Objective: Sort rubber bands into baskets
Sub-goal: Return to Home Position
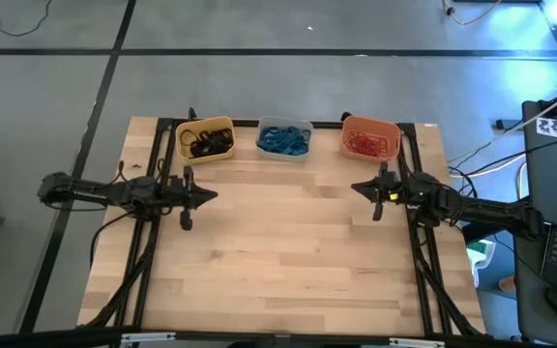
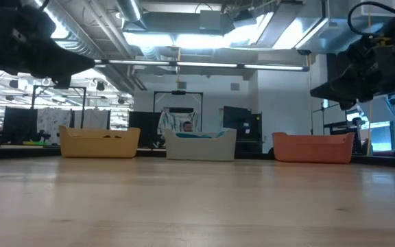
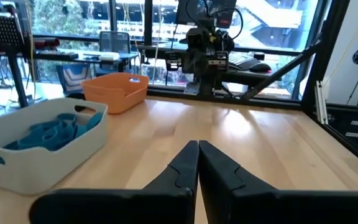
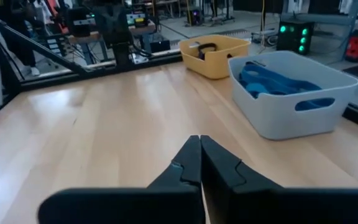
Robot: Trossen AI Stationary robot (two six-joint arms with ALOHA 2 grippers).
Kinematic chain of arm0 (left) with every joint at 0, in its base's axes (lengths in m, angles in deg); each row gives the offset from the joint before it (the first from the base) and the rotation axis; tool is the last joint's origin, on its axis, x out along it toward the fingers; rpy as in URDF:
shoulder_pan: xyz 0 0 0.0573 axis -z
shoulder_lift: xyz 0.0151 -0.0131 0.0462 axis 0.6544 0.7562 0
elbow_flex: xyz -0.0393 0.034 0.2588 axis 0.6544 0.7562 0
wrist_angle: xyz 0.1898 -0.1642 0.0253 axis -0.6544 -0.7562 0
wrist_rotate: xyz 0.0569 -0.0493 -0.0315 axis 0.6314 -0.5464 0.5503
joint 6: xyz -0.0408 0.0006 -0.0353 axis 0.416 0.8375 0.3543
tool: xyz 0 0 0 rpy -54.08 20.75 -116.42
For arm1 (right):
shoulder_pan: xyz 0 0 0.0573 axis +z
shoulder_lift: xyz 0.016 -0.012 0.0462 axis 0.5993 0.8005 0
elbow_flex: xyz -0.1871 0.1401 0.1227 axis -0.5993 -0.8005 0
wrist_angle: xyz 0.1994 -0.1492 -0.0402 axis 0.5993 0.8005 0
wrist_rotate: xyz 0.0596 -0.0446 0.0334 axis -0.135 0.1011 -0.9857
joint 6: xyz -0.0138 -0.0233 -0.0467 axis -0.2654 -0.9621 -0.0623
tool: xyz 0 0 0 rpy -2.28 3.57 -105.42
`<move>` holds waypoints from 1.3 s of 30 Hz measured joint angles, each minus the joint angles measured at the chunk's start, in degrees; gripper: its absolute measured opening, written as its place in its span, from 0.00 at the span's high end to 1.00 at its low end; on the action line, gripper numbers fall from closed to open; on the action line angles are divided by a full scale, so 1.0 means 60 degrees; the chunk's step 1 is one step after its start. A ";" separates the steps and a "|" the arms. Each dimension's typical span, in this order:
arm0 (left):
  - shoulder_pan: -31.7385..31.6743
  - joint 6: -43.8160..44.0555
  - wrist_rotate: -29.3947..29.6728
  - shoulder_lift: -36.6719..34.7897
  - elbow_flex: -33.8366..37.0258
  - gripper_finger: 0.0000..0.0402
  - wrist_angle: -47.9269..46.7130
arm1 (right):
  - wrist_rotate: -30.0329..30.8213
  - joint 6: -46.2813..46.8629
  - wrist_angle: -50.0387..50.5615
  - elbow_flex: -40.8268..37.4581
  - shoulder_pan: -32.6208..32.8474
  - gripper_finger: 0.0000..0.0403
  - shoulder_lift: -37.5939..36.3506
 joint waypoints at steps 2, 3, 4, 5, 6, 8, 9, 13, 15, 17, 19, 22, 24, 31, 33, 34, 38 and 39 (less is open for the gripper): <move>0.0005 0.0086 -0.0002 -0.0327 0.0000 0.98 -0.0403 | 0.0002 0.0037 -0.0082 -0.0044 0.0001 0.99 0.0005; 0.0022 0.0132 -0.0005 -0.0500 0.0000 0.98 -0.0596 | 0.0002 0.0043 -0.0015 -0.0044 0.0001 0.99 -0.0004; 0.0040 0.0167 -0.0002 -0.0676 -0.0004 0.98 -0.0796 | 0.0000 0.0053 -0.0006 -0.0044 0.0001 0.99 0.0001; 0.0057 0.0174 -0.0021 -0.0843 -0.0004 0.98 -0.0874 | -0.0001 0.0096 0.0025 -0.0044 0.0001 0.99 0.0007; 0.0082 0.0173 -0.0027 -0.0985 -0.0007 0.98 -0.0874 | 0.0002 0.0181 0.0021 -0.0047 0.0001 0.99 0.0004; 0.0104 0.0084 -0.0017 -0.1312 -0.0007 0.98 -0.0880 | 0.0006 0.0196 0.0017 -0.0051 0.0001 0.99 0.0004; 0.0108 -0.0014 -0.0017 -0.1437 -0.0007 0.98 -0.0873 | 0.0009 0.0187 0.0020 -0.0051 0.0001 0.99 0.0004; 0.0105 -0.0414 0.0002 -0.1621 -0.0022 0.98 -0.0854 | 0.0252 0.0135 0.0022 -0.0062 0.0001 0.99 0.0000; 0.0084 -0.0467 0.0002 -0.1592 -0.0022 0.98 -0.0889 | 0.0330 0.0030 0.0025 -0.0062 -0.0006 0.99 -0.0054; 0.0066 -0.0438 0.0027 -0.1592 -0.0022 0.98 -0.0872 | 0.0362 -0.0006 0.0027 -0.0069 -0.0006 0.99 -0.0175; 0.0066 -0.0500 0.0026 -0.1592 -0.0022 0.98 -0.0880 | 0.0358 -0.0004 0.0025 -0.0069 -0.0006 0.99 -0.0305; 0.0066 -0.0566 0.0026 -0.1576 -0.0022 0.98 -0.0884 | 0.0218 -0.0028 0.0315 -0.0077 -0.0006 0.99 -0.0530; 0.0066 -0.0457 0.0024 -0.1573 -0.0022 0.98 -0.0878 | 0.0162 -0.0053 0.0491 -0.0080 0.0001 0.99 -0.0708; 0.0066 -0.0436 0.0024 -0.1570 -0.0022 0.98 -0.0878 | 0.0359 -0.0576 0.0513 -0.0088 -0.0006 0.99 -0.1512; 0.0066 -0.0471 0.0024 -0.1570 -0.0022 0.98 -0.0876 | 0.0356 -0.0566 0.0520 -0.0088 -0.0006 0.99 -0.1591; 0.0066 -0.0471 0.0020 -0.1570 -0.0022 0.98 -0.0878 | 0.0356 -0.0565 0.0524 -0.0088 -0.0006 0.99 -0.1592; 0.0066 -0.0448 0.0022 -0.1570 -0.0022 0.98 -0.0874 | 0.0359 -0.0319 0.0522 -0.0088 -0.0006 0.99 -0.1592; 0.0066 -0.0471 0.0020 -0.1570 -0.0022 0.98 -0.0874 | 0.0359 -0.0220 0.0511 -0.0091 -0.0006 0.99 -0.1592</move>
